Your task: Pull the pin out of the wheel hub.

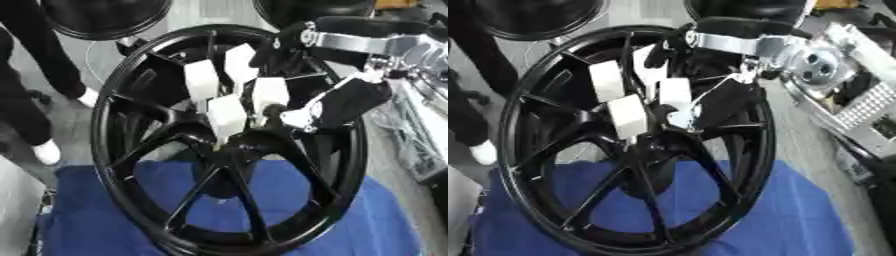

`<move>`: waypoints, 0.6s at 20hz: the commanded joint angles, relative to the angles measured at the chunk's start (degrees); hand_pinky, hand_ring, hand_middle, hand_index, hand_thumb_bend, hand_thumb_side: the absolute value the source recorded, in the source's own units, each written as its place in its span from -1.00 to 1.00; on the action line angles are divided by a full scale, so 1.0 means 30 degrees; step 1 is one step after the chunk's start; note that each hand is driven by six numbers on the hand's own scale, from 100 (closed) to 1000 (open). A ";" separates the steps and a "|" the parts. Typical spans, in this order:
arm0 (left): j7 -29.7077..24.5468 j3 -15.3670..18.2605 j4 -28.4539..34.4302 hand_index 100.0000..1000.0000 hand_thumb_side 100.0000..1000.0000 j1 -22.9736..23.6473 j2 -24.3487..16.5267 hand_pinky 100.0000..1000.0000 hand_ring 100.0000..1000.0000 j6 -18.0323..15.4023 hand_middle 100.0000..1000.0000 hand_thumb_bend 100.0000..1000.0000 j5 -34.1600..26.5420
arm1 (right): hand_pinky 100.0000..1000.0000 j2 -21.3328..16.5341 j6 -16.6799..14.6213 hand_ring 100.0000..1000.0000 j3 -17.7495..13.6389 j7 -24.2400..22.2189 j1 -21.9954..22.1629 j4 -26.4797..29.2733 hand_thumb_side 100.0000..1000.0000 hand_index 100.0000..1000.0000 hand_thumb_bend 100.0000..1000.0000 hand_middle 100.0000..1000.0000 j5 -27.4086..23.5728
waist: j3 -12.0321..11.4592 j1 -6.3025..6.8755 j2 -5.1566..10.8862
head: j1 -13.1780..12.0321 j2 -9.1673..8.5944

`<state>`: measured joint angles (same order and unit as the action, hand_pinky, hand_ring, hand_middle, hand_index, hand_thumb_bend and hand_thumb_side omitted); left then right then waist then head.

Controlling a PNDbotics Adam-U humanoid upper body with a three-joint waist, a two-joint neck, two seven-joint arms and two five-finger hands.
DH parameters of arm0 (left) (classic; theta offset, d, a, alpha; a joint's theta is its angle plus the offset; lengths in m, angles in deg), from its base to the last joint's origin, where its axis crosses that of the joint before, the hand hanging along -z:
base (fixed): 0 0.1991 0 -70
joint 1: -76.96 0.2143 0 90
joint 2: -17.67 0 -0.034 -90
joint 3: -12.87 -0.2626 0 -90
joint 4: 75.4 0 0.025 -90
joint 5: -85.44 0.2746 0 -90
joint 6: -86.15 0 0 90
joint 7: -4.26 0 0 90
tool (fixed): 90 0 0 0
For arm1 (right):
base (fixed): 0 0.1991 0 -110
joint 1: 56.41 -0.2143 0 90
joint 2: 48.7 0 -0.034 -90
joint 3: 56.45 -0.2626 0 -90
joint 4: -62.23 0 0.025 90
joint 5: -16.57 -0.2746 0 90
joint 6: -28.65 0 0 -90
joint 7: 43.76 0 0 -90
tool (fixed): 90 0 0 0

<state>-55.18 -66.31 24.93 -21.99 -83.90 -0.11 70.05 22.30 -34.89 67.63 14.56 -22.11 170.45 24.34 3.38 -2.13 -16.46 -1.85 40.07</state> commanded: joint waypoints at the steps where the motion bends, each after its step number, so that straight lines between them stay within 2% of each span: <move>1: 0.0027 0.0244 0.0486 0.54 0.45 -0.0010 -0.0262 0.78 0.50 -0.0060 0.48 -0.69 0.0071 | 0.55 -0.0153 -0.0274 0.60 -0.0140 0.0078 -0.0228 -0.0351 -0.67 0.64 -0.63 0.57 0.0243 | -0.0073 0.0101 0.0214 | 0.0135 -0.0303; 12: 0.0004 0.0236 0.0459 0.54 0.47 0.0091 -0.0139 0.78 0.50 -0.0010 0.48 -0.70 0.0016 | 0.57 -0.0113 -0.1373 0.64 -0.0354 0.0270 -0.0226 -0.1581 -0.69 0.65 -0.58 0.59 0.1280 | -0.0116 0.0169 0.0023 | 0.0297 -0.0528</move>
<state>-55.16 -66.29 25.29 -21.56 -83.48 -0.07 70.13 22.73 -38.50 67.60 15.40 -21.88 165.90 27.58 3.11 -1.88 -17.18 -1.14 39.30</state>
